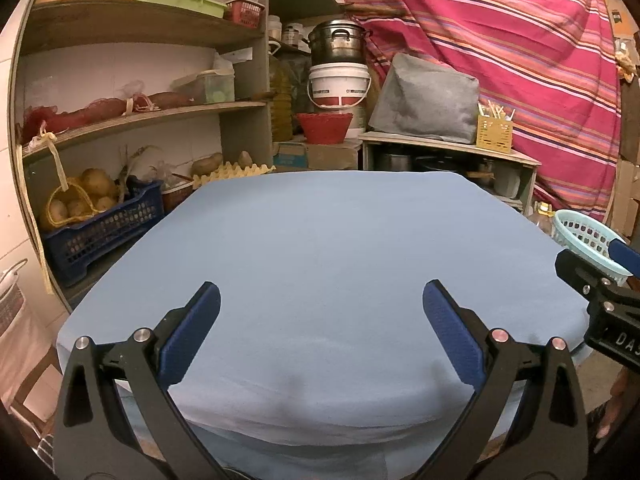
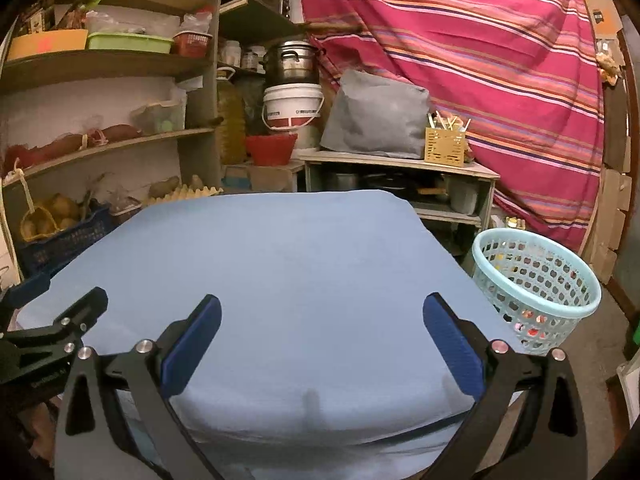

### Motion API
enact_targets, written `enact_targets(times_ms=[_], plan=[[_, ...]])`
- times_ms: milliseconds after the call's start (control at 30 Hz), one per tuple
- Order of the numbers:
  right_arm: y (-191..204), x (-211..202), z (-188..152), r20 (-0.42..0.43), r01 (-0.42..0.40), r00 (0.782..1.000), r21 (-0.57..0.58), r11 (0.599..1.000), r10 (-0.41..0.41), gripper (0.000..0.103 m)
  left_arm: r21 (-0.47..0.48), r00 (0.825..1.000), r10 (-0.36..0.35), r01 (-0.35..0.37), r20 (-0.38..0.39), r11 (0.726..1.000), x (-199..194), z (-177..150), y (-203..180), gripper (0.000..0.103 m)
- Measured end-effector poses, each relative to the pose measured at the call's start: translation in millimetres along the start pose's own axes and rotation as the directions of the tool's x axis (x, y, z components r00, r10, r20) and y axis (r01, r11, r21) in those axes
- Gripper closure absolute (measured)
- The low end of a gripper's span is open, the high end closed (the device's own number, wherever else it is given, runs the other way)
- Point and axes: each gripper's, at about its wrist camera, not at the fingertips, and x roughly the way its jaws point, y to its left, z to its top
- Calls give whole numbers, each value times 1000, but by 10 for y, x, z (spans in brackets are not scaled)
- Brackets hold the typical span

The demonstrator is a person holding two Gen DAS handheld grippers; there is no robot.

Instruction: Collect trash

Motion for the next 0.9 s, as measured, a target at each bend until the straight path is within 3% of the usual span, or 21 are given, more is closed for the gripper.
enact_targets(times_ms=[900], plan=[[-24, 8, 0, 4, 20, 1000, -23, 1000, -20, 4, 9, 999, 13, -14, 34, 1000, -26, -1, -28, 5]])
